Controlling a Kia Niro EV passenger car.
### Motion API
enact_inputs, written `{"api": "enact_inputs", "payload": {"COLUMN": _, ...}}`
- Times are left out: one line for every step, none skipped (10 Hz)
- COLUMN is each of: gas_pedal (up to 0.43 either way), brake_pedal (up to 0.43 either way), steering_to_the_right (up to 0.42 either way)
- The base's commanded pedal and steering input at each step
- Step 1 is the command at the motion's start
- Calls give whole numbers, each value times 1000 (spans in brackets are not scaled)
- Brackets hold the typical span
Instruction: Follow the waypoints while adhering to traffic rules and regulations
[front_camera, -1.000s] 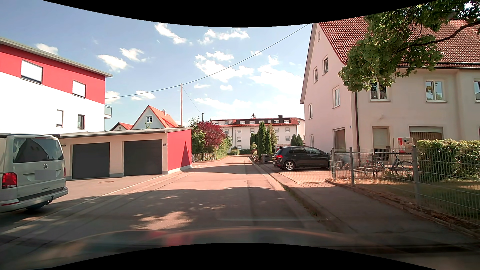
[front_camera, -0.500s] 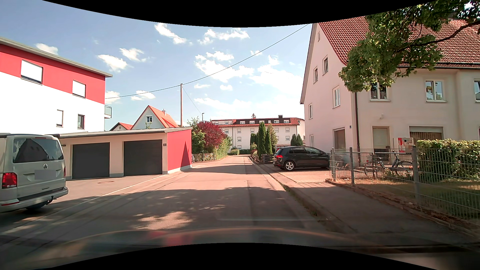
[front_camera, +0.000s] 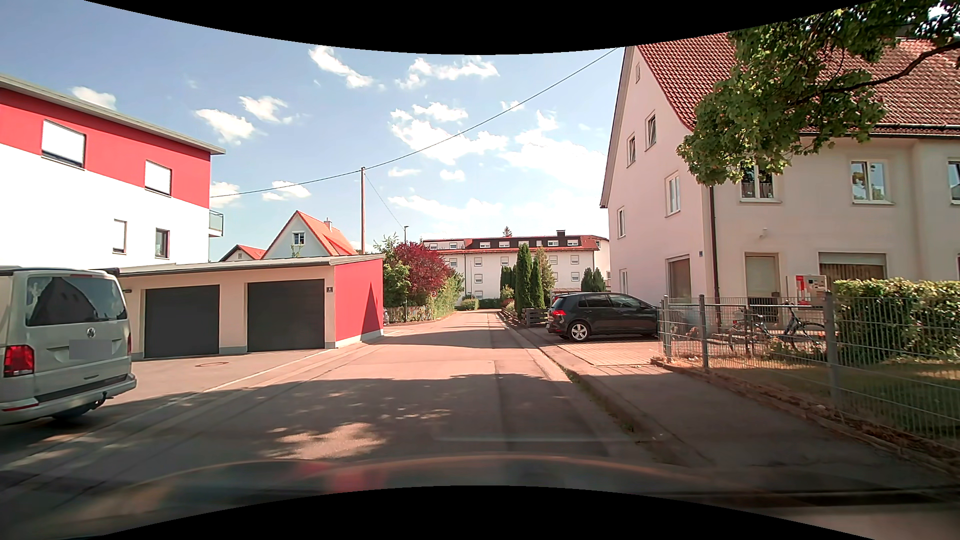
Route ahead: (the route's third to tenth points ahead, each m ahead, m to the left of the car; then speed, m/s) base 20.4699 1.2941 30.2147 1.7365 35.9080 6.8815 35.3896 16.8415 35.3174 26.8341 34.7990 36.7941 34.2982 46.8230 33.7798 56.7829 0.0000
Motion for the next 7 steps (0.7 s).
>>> {"api": "enact_inputs", "payload": {"gas_pedal": 0, "brake_pedal": 500, "steering_to_the_right": -25}}
{"api": "enact_inputs", "payload": {"gas_pedal": 0, "brake_pedal": 488, "steering_to_the_right": -25}}
{"api": "enact_inputs", "payload": {"gas_pedal": 0, "brake_pedal": 482, "steering_to_the_right": -25}}
{"api": "enact_inputs", "payload": {"gas_pedal": 0, "brake_pedal": 482, "steering_to_the_right": -25}}
{"api": "enact_inputs", "payload": {"gas_pedal": 0, "brake_pedal": 482, "steering_to_the_right": -25}}
{"api": "enact_inputs", "payload": {"gas_pedal": 0, "brake_pedal": 482, "steering_to_the_right": -25}}
{"api": "enact_inputs", "payload": {"gas_pedal": 0, "brake_pedal": 482, "steering_to_the_right": -25}}
